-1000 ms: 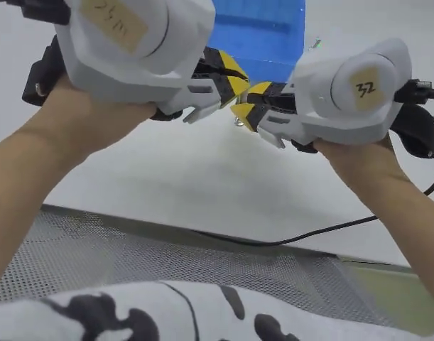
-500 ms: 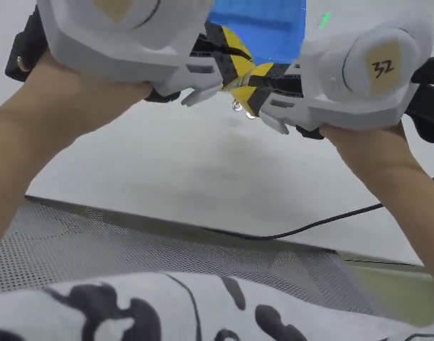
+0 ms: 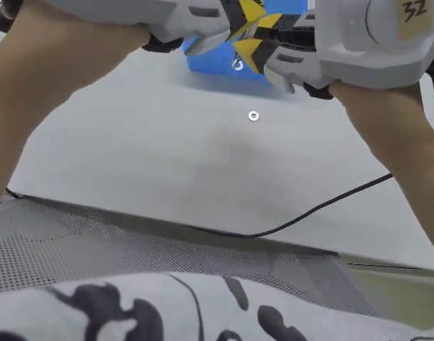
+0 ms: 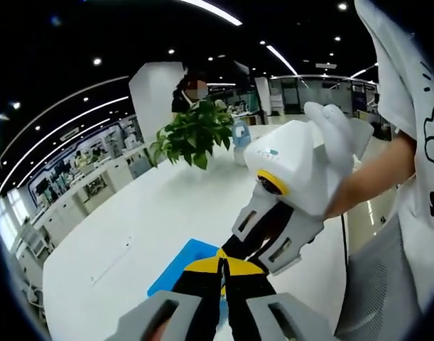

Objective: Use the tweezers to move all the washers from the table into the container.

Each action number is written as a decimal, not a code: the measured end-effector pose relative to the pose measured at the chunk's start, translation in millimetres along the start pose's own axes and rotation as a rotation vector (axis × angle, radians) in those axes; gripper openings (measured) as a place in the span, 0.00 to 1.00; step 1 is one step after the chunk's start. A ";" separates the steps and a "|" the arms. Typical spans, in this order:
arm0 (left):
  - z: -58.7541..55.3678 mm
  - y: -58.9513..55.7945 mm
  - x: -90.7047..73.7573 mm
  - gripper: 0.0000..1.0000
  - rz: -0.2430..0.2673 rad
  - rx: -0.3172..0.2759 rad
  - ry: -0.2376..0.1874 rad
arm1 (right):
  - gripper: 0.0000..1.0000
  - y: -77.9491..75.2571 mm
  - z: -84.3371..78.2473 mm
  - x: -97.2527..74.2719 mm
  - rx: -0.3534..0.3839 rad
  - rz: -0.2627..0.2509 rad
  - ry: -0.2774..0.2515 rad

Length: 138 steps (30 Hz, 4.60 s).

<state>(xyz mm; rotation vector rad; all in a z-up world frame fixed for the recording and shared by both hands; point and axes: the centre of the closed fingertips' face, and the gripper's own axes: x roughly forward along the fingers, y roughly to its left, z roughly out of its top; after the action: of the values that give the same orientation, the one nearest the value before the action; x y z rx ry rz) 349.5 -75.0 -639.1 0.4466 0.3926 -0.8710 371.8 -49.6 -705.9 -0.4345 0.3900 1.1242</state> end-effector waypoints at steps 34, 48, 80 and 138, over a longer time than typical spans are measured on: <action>-46.8 31.0 62.1 0.00 0.058 -0.075 0.048 | 0.04 -29.8 -45.8 50.3 0.104 -0.050 0.075; -18.4 19.0 29.8 0.00 0.068 -0.073 -0.014 | 0.06 -23.5 -20.8 18.0 0.151 -0.082 -0.030; -28.9 -45.5 14.8 0.00 -0.078 -0.054 0.061 | 0.06 35.0 -57.0 -10.3 0.124 -0.019 0.056; 8.4 5.4 27.6 0.00 0.083 -0.112 -0.047 | 0.02 -17.5 1.3 -6.6 -0.014 -0.080 0.015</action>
<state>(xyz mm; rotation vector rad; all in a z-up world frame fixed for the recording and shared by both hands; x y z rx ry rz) 371.2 -93.9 -644.7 0.3366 0.3749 -0.7733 385.5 -60.5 -699.1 -0.4667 0.3749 1.0466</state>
